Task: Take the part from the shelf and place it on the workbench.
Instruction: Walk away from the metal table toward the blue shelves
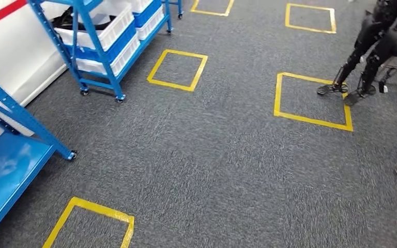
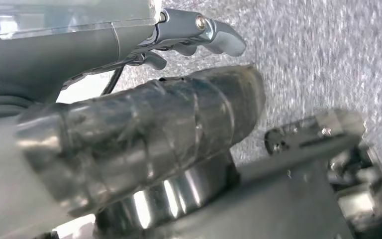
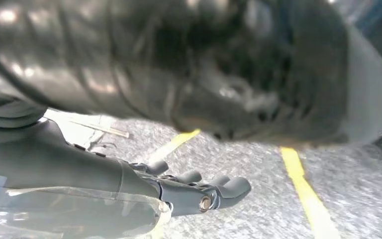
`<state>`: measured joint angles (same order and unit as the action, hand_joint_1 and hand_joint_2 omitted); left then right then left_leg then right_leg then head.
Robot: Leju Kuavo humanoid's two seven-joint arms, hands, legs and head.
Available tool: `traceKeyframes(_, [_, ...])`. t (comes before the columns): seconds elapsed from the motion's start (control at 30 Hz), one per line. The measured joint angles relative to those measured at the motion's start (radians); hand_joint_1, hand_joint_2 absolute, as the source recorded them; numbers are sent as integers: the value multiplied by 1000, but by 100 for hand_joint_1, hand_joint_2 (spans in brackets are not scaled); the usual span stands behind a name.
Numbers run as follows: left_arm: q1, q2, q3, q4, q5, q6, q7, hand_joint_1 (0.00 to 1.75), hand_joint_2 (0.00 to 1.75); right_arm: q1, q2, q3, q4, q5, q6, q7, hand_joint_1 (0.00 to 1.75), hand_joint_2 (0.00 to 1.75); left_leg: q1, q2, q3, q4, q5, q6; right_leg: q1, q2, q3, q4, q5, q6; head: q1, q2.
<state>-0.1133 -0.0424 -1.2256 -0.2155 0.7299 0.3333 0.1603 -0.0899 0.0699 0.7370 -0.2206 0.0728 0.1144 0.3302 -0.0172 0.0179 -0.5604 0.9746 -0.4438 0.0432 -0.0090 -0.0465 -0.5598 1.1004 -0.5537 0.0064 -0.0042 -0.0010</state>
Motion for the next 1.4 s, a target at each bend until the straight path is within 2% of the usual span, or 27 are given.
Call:
traceKeyframes(0.03, [0,0,0,0,0,0,0,0,0,1,-1,2,0,0,1,0,0,0,1,-9,3,-5,3,1,-2,24,-26,54,-27,3,2,0])
traceKeyframes(0.1, [-2,-1,0,0,-1,-1,0,0,0,1,-1,3,0,0,3,0,0,0,3,-23,4,-6,5,4,-3,39,-71,142,-69,6,5,0])
traceKeyframes(0.23, [-3,-1,0,0,-1,-1,0,0,0,2,-1,4,0,0,3,1,0,0,3,-30,4,-6,5,4,-3,40,-91,175,-77,8,5,0])
traceKeyframes(0.27, [-2,-1,0,0,-1,-2,0,0,0,2,-2,4,0,0,3,1,0,0,5,-43,5,-3,3,1,-5,41,-91,161,-53,11,5,0])
traceKeyframes(0.37, [-2,0,-1,0,-4,-4,0,0,0,2,-3,8,1,-1,4,2,0,0,15,-109,-13,35,-19,-26,-19,97,-38,-7,53,14,9,0])
traceKeyframes(0.4, [-1,0,-1,0,-5,-4,1,0,0,2,-3,9,1,-1,5,2,0,0,17,-124,-20,44,-24,-36,-20,111,-23,-44,65,7,10,0])
traceKeyframes(0.43, [1,0,-1,0,-5,-4,1,0,0,1,-3,9,1,-1,5,2,0,0,18,-131,-23,42,-23,-41,-20,101,-22,-44,66,-2,10,0])
traceKeyframes(0.47, [3,0,-2,0,-4,-4,1,0,0,0,-3,9,1,-1,5,3,0,0,19,-125,-26,47,-27,-45,-19,92,-18,-47,67,-9,10,0])
traceKeyframes(0.53, [4,0,-3,0,-4,-4,1,0,0,0,-4,10,1,-1,5,4,0,0,19,-84,-51,104,-60,-52,-19,72,-11,-54,70,-22,3,0])
traceKeyframes(0.6, [1,0,-5,0,-2,-4,1,0,0,2,-4,10,2,-2,5,4,0,0,20,-42,-114,225,-117,-59,-14,48,-9,-56,68,-29,-3,0])
traceKeyframes(0.67, [1,0,-6,0,0,-4,1,0,0,4,-4,10,1,-5,5,4,0,0,21,-31,-163,309,-138,-61,-9,23,-7,-55,63,-33,-4,0])
traceKeyframes(0.7, [2,0,-6,0,2,-4,1,0,0,4,-4,10,1,-6,5,4,0,0,21,-29,-162,302,-123,-59,-8,12,-5,-55,61,-33,-4,0])
traceKeyframes(0.73, [3,0,-6,0,3,-4,1,0,0,4,-4,10,1,-7,5,4,0,0,20,-24,-142,258,-92,-55,-7,2,-2,-56,58,-33,-4,0])
traceKeyframes(0.77, [4,0,-6,0,3,-4,1,0,0,3,-4,10,1,-8,5,4,0,0,17,-8,-108,191,-56,-49,-6,-7,3,-56,55,-32,-4,0])
traceKeyframes(0.83, [1,0,-6,0,3,-4,1,0,0,3,-4,10,1,-9,5,4,0,0,6,26,-51,78,-13,-36,-2,-24,11,-55,48,-25,-3,0])
traceKeyframes(0.87, [-1,0,-7,0,4,-4,1,0,0,2,-4,10,1,-10,5,4,0,0,0,36,-39,52,-9,-31,-1,-32,14,-56,45,-20,-3,0])
traceKeyframes(0.93, [-2,0,-7,0,4,-3,2,0,0,-1,-3,10,1,-10,5,4,0,0,-4,22,-35,42,-11,-23,-1,-48,22,-62,41,-10,-3,0])
traceKeyframes(0.97, [0,0,-7,0,5,-2,1,0,0,-2,-2,10,1,-11,5,4,0,0,-2,12,-29,34,-9,-19,-2,-45,27,-61,37,-4,-2,0])
traceKeyframes(1.03, [2,0,-7,0,6,1,0,0,0,-4,-2,10,0,-11,5,4,0,0,5,-5,-13,15,-1,-9,-4,-9,15,-21,9,5,0,0])
traceKeyframes(1.1, [-1,0,-7,0,7,2,-1,0,0,-2,-2,10,0,-12,5,4,0,0,9,-22,-7,9,1,-2,-6,31,-41,88,-46,8,3,0])
traceKeyframes(1.13, [-2,-1,-7,0,7,2,-2,0,0,-1,-2,10,0,-13,5,4,0,0,9,-32,-7,10,1,0,-6,38,-74,148,-68,9,5,0])
traceKeyframes(1.17, [-2,-1,-7,0,8,0,-2,0,0,0,-2,10,0,-14,5,4,0,0,10,-43,-6,11,0,0,-8,41,-98,185,-74,11,5,0])
traceKeyframes(1.2, [-1,-1,-7,0,8,-1,-2,0,0,0,-3,10,0,-15,5,4,0,0,11,-56,-5,13,-2,-1,-10,42,-105,189,-59,14,5,0])
traceKeyframes(1.23, [0,0,-7,0,9,-2,-2,0,0,0,-3,10,0,-15,5,4,0,0,13,-69,-5,17,-5,-4,-13,45,-95,156,-26,18,6,0])
traceKeyframes(1.3, [0,0,-7,0,10,-4,-3,0,0,1,-3,10,1,-15,5,4,0,0,17,-94,-8,35,-15,-15,-23,80,-49,39,44,26,8,0])
traceKeyframes(1.33, [-1,0,-7,0,10,-4,-3,0,0,3,-3,10,1,-15,5,5,0,0,17,-106,-15,45,-20,-21,-27,101,-32,-4,60,26,9,0])
traceKeyframes(1.4, [-2,0,-7,0,10,-4,-4,0,0,4,-3,10,1,-15,5,6,0,0,19,-127,-27,56,-23,-34,-27,121,-24,-31,59,17,11,0])
